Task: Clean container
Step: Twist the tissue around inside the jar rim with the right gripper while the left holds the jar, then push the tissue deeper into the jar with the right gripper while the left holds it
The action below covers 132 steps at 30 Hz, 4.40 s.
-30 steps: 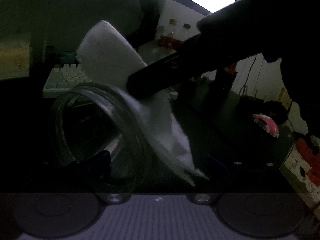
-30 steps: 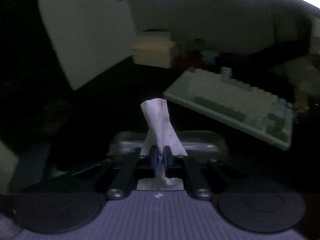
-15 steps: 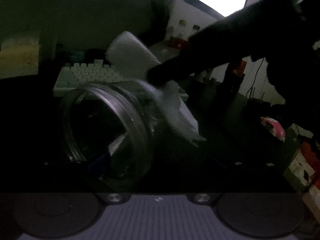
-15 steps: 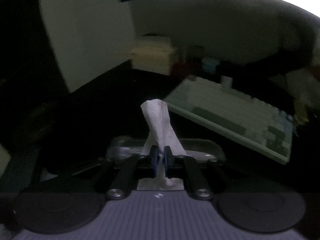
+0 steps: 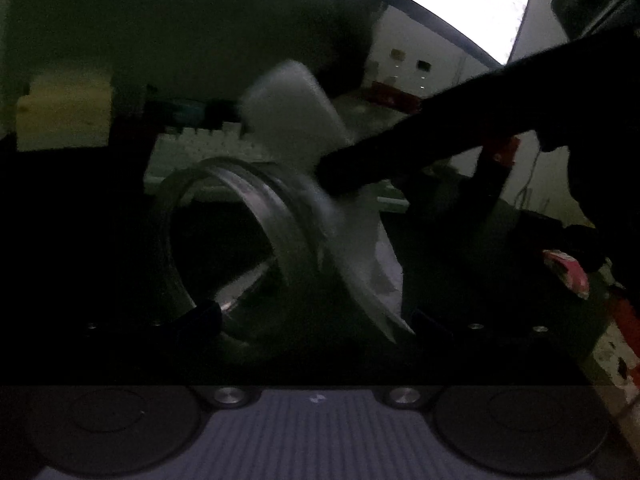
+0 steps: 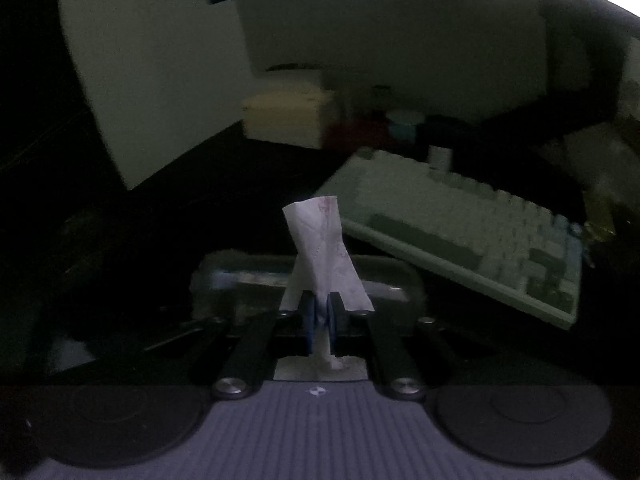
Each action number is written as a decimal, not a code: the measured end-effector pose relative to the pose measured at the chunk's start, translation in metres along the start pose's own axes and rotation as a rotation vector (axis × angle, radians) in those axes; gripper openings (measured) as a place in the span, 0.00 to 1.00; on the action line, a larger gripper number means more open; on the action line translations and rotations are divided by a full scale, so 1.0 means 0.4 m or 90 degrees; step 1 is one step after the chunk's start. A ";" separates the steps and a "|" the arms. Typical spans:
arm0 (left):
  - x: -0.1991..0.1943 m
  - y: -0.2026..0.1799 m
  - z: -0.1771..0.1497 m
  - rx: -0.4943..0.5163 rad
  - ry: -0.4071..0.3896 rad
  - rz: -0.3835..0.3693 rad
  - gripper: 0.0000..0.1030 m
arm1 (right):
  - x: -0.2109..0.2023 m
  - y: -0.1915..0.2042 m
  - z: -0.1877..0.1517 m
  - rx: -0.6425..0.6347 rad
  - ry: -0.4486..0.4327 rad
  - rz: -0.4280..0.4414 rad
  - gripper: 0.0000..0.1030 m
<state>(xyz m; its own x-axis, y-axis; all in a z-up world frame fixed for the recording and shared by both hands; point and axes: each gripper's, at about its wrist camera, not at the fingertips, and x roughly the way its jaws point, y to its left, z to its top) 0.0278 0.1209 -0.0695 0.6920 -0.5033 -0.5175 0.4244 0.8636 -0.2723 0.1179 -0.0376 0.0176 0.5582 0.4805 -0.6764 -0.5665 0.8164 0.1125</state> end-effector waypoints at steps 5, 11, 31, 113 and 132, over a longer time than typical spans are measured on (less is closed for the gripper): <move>-0.002 0.021 0.006 -0.007 -0.003 0.007 1.00 | 0.013 -0.036 0.020 0.020 -0.010 -0.017 0.09; 0.034 -0.005 0.008 -0.011 -0.005 0.011 1.00 | 0.009 0.045 0.009 -0.029 -0.034 0.038 0.10; 0.032 0.012 0.028 -0.102 -0.020 -0.226 0.12 | -0.200 -0.073 -0.138 0.019 -0.097 -0.019 0.07; 0.072 0.029 0.047 0.062 0.024 -0.001 1.00 | -0.007 -0.050 -0.021 0.050 -0.022 -0.012 0.10; 0.086 0.012 0.039 0.079 0.012 -0.005 1.00 | 0.005 -0.012 -0.017 0.022 -0.034 0.034 0.10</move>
<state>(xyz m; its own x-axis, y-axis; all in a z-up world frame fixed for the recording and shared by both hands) 0.0626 0.1072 -0.0757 0.6782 -0.5081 -0.5309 0.4993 0.8487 -0.1744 0.1176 -0.0428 0.0107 0.5593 0.5394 -0.6295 -0.5760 0.7990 0.1729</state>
